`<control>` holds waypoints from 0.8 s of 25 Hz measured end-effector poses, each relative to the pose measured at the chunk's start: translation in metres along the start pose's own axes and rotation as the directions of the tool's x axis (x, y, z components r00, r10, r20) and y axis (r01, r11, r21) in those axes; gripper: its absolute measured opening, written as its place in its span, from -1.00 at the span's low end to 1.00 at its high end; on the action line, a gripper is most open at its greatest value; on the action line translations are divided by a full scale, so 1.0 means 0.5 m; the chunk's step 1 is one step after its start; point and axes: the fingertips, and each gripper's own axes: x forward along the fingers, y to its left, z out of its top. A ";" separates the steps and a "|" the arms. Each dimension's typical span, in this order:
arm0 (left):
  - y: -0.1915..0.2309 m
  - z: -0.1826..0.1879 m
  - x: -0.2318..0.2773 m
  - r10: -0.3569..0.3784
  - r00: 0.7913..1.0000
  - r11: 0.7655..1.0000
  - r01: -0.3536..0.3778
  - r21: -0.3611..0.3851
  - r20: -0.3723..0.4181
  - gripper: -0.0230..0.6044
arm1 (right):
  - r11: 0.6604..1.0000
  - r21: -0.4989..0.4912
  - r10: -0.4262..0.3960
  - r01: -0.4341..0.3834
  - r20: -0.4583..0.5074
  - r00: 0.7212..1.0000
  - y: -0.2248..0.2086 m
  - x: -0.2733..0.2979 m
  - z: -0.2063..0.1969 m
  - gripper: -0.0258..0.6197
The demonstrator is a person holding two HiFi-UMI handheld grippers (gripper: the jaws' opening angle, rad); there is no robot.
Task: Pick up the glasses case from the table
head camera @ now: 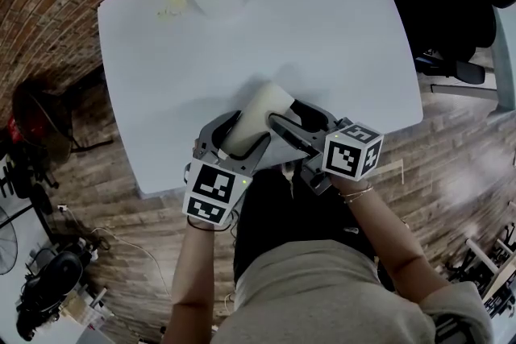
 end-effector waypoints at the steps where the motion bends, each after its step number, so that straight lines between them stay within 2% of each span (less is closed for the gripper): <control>1: -0.002 0.008 -0.003 -0.004 1.000 1.000 0.004 -0.006 0.016 -0.04 | 0.999 0.025 0.026 -0.027 0.012 1.000 0.006 0.003 0.005 -0.02; 5: -0.011 0.032 -0.015 -0.033 0.997 0.999 0.035 -0.029 0.072 -0.04 | 0.983 0.080 0.164 -0.168 0.050 0.985 0.047 0.017 0.022 -0.03; 7: -0.019 0.041 -0.020 -0.051 0.994 0.998 0.053 -0.022 0.093 -0.04 | 0.958 0.145 0.237 -0.247 0.087 0.968 0.065 0.021 0.032 -0.08; 9: -0.027 0.047 -0.025 -0.061 0.993 0.998 0.062 -0.007 0.106 -0.04 | 0.931 0.195 0.286 -0.308 0.131 0.949 0.077 0.019 0.043 -0.22; 10: -0.029 0.050 -0.027 -0.065 0.992 0.998 0.065 -0.001 0.112 -0.04 | 0.923 0.206 0.299 -0.326 0.150 0.942 0.081 0.016 0.048 -0.33; 14: -0.036 0.059 -0.037 -0.074 0.988 0.997 0.070 0.036 0.136 -0.04 | 0.889 0.251 0.333 -0.383 0.221 0.917 0.097 0.001 0.066 -0.43; 20: -0.042 0.074 -0.052 -0.063 0.986 0.994 0.048 0.103 0.153 -0.04 | 0.917 0.150 0.338 -0.370 0.201 0.920 0.134 -0.017 0.084 -0.47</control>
